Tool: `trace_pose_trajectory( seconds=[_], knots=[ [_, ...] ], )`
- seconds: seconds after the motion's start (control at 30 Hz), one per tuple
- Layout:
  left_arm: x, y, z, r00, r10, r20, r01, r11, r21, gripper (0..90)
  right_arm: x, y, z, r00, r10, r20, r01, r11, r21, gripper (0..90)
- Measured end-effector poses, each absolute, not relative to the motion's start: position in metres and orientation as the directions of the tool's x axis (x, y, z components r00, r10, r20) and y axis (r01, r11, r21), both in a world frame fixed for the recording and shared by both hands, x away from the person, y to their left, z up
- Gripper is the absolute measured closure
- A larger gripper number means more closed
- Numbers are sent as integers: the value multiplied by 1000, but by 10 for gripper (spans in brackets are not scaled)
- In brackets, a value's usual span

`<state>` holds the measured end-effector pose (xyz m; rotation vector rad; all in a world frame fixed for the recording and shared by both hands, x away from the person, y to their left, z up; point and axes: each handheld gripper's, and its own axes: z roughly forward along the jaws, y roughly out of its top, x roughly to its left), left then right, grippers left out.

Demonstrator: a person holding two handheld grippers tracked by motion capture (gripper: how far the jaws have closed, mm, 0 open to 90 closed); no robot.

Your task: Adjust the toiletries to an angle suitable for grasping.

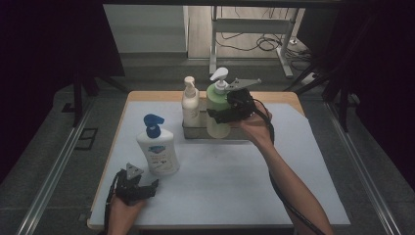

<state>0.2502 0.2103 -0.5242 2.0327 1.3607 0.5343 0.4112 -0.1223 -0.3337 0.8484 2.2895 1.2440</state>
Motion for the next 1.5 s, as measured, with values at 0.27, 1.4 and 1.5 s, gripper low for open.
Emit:
trace_pose_trajectory(
  seconds=[0.27,1.4,1.5],
  knots=[
    [250,210,-524,385,923,-12,669,-270,692,166,426,-118,-333,-716,695,-57,332,412,849,124],
    [250,211,-524,387,922,-14,671,-271,690,166,476,-108,-363,-678,733,-63,371,415,831,124],
    [250,211,-524,387,922,-15,672,-271,690,166,477,-107,-366,-680,730,-61,376,420,826,124]
  ],
)
